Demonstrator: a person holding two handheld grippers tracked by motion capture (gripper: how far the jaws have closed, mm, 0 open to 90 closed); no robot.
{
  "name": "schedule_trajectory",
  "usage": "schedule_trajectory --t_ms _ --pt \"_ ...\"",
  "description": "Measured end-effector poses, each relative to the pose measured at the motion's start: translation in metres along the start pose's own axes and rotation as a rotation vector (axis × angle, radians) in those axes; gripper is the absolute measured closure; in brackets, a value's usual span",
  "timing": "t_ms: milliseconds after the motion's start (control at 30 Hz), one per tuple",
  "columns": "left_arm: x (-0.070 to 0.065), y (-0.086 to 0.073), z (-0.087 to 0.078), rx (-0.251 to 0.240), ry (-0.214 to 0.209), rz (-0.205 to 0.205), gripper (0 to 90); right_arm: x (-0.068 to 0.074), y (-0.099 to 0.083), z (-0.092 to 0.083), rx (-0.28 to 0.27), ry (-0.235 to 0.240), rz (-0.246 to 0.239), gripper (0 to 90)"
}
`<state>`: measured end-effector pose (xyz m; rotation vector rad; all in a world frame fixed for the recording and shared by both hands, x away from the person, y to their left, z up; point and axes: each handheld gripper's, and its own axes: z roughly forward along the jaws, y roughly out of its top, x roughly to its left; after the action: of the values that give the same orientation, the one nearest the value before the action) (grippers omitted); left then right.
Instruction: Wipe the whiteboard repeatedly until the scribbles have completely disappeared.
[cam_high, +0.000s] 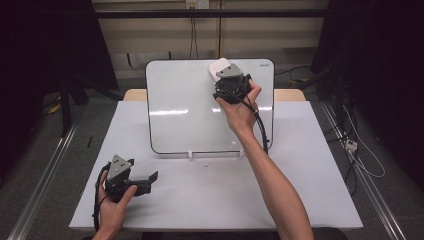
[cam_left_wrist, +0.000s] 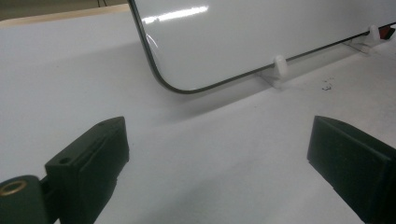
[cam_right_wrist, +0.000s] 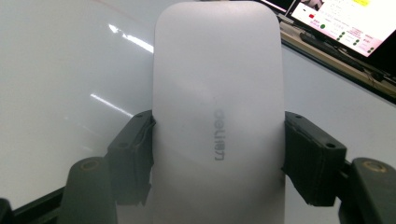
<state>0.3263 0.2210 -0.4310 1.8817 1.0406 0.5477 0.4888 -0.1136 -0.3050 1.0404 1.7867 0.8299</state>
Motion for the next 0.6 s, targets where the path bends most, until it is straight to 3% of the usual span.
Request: schedule_trajectory --t_ms 600 --pt "0.000 0.001 0.001 -0.005 -0.004 -0.001 5.5 0.062 0.009 0.005 -0.010 0.085 -0.126 31.8"
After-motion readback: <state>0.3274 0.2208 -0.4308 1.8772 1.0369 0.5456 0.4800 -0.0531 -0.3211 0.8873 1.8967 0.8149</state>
